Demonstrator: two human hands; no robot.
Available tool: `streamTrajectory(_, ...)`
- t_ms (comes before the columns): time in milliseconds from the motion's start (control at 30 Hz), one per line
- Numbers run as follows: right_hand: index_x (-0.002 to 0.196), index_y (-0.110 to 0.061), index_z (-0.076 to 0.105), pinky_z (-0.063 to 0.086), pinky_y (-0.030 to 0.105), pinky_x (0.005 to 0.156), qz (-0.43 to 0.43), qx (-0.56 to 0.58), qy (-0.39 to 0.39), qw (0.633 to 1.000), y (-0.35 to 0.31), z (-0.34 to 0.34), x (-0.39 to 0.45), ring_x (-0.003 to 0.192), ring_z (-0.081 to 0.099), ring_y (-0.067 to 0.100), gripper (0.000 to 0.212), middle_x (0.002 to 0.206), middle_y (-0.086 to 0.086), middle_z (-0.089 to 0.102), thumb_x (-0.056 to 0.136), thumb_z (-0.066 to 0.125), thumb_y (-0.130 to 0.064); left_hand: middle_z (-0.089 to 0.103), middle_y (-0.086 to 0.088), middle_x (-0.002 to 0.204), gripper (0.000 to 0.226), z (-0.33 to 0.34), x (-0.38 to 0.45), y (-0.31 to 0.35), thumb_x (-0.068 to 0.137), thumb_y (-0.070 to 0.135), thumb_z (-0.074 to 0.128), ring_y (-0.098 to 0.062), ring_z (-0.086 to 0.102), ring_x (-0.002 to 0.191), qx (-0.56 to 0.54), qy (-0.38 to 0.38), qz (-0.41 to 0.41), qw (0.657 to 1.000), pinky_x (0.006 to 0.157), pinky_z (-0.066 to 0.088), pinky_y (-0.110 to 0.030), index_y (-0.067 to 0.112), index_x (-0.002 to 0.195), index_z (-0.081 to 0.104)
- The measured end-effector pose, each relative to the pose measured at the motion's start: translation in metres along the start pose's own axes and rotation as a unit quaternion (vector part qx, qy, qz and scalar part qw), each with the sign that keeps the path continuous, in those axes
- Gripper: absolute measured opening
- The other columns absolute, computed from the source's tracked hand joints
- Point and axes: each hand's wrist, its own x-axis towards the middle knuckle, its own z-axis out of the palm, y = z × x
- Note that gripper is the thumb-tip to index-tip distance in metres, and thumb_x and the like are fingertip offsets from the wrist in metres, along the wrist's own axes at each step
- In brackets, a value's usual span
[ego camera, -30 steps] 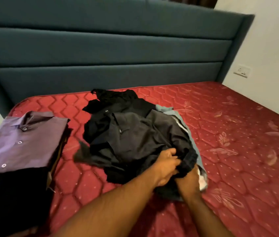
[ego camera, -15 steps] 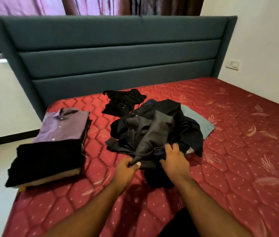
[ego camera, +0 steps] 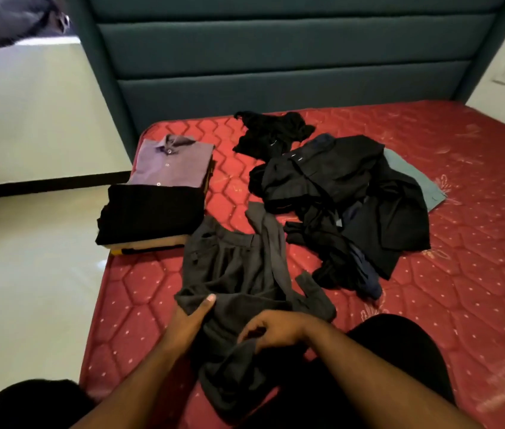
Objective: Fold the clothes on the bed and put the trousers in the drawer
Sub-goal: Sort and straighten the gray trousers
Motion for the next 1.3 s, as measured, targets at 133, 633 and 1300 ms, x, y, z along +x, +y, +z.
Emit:
streamTrajectory(133,0.122,-0.011,0.062,0.048,0.030,0.091,-0.013,0.103,0.271,0.957,0.006,-0.017,0.005,0.093,0.060,0.002,0.041,0.108,0.001,0.065,0.084,0.074,-0.021,0.062,-0.008,0.111,0.057,-0.003,0.010,0.009,0.078,-0.020,0.060,-0.018,0.059,0.097,0.027,0.005,-0.005,1.000,0.076,0.048,-0.011,0.003,0.130,0.055)
streamTrajectory(633,0.122,-0.015,0.061,0.046,0.033,0.096,0.077,0.025,0.414,0.907,-0.018,-0.032,0.057,0.109,0.060,0.026,0.041,0.118,0.011,0.061,0.083,0.071,-0.021,0.055,-0.011,0.128,0.043,-0.036,0.031,0.071,0.088,0.040,0.063,-0.032,0.057,0.114,0.501,0.031,0.167,0.849,0.096,0.048,-0.040,0.017,0.124,0.059)
streamTrajectory(1300,0.095,-0.038,0.072,0.021,0.030,0.096,0.020,-0.078,0.455,0.887,-0.008,-0.010,0.045,0.123,0.034,0.005,0.017,0.125,-0.015,0.052,0.079,0.072,-0.036,0.045,0.021,0.144,0.012,-0.014,0.046,0.067,0.085,0.041,0.066,-0.014,0.025,0.141,0.582,-0.198,0.188,0.766,0.105,0.019,-0.043,0.036,0.092,0.057)
